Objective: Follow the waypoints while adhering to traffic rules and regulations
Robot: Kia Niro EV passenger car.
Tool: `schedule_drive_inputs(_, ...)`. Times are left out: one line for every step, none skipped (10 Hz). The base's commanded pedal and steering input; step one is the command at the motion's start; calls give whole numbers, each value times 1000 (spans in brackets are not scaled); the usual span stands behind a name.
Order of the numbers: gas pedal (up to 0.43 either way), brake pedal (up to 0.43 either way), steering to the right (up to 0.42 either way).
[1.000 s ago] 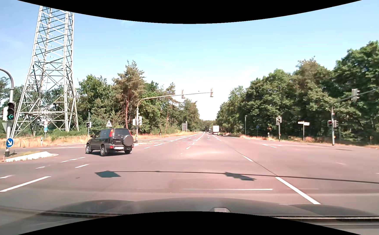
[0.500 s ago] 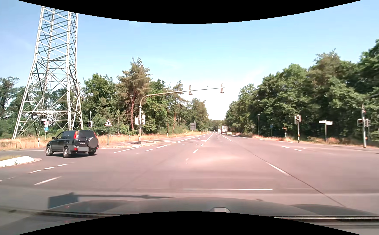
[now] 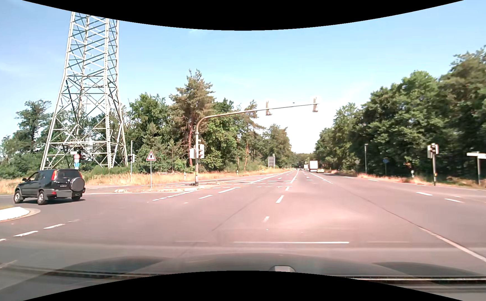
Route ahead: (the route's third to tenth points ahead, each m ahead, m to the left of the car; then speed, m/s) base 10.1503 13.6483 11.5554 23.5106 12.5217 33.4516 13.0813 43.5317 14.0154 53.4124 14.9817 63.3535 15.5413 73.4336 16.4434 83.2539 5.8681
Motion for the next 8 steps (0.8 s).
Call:
schedule_drive_inputs(87, 0, -217)
schedule_drive_inputs(87, 0, -236)
schedule_drive_inputs(87, 0, -253)
schedule_drive_inputs(87, 0, -268)
schedule_drive_inputs(87, 0, -282)
schedule_drive_inputs(79, 0, -292)
schedule_drive_inputs(79, 0, -301)
schedule_drive_inputs(79, 0, -312)
